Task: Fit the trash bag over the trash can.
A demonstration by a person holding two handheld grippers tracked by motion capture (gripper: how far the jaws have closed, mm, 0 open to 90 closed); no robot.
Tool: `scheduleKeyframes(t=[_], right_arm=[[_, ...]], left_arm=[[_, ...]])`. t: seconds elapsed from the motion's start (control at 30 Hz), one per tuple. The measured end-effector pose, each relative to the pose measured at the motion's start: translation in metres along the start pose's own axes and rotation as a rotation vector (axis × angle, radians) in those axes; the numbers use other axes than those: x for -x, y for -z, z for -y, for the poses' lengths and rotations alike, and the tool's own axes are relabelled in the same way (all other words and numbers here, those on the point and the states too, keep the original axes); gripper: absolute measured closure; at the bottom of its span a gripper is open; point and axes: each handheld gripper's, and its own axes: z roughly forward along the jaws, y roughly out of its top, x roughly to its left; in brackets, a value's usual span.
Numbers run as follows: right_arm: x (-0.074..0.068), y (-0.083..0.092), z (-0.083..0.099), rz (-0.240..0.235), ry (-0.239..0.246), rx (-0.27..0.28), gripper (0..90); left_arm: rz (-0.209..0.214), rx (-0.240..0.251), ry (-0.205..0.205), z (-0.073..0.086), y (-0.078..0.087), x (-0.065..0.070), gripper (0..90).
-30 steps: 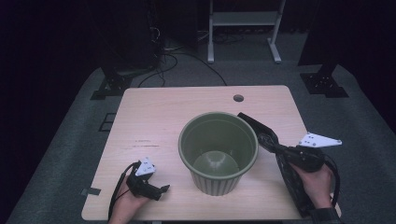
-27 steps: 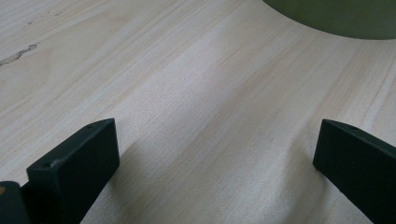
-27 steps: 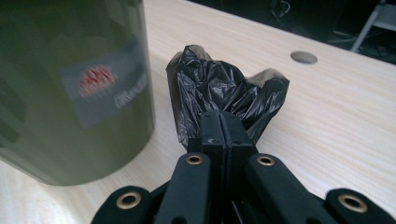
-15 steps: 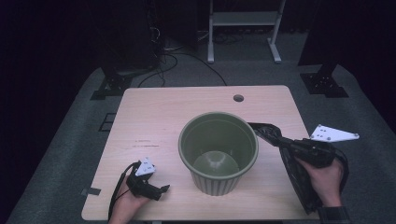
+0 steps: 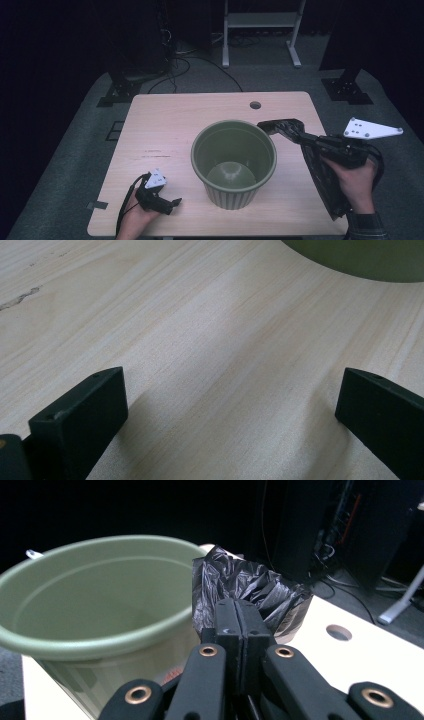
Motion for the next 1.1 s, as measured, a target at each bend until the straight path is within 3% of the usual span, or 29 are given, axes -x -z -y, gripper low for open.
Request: scheduleKeyframes(t=[0.57, 0.87, 1.1], right_arm=[[-0.018, 0.009, -0.047, -0.109, 0.067, 0.090, 89.5], [-0.031, 0.010, -0.077, -0.144, 0.122, 0.128, 89.5], [-0.036, 0.008, -0.094, -0.200, 0.132, 0.179, 89.6]], left_arm=[[0.000, 0.002, 0.001, 0.000, 0.000, 0.000, 0.0], [-0.001, 0.002, 0.001, 0.000, 0.000, 0.000, 0.0], [-0.001, 0.001, 0.001, 0.000, 0.000, 0.000, 0.0]])
